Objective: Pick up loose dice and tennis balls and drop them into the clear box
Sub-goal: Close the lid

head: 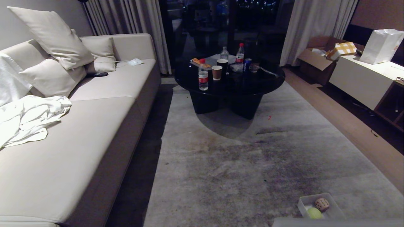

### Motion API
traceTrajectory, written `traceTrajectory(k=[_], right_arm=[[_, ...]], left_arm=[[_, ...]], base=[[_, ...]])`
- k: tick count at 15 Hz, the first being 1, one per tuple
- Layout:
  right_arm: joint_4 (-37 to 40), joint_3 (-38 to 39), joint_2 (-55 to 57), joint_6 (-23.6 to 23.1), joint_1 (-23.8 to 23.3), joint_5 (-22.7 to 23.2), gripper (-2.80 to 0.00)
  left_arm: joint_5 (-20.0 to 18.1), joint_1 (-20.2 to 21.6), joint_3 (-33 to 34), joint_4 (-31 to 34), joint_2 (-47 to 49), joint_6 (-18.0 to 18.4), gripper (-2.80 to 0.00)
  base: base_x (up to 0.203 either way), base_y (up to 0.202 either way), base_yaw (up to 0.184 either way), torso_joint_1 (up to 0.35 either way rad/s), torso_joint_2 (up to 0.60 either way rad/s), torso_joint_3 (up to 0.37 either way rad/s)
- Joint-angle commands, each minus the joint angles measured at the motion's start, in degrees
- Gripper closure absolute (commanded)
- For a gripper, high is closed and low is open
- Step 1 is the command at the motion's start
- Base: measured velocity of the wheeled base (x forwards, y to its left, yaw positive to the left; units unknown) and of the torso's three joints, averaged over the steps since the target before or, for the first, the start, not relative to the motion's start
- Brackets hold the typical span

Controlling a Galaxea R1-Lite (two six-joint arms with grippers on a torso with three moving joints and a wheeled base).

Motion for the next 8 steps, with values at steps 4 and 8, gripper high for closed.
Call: traceTrajectory(k=[4,8], right_arm=[[-0.26,1.18,-1.8,-0.08,0.01,0.27,0.0],[-0.26,1.18,-1.8,-0.08,0.09,0.27,0.0]], left_arm=[[0.04,0.0,0.09,0.03,0.06,-0.15,0.0],[0.04,0.0,0.09,-0.06,0.06,-0.15,0.0]], base=[[0.0,0.0,0.0,0.0,0.0,0.0],[0.0,0.0,0.0,0.004,0.0,-0.122]])
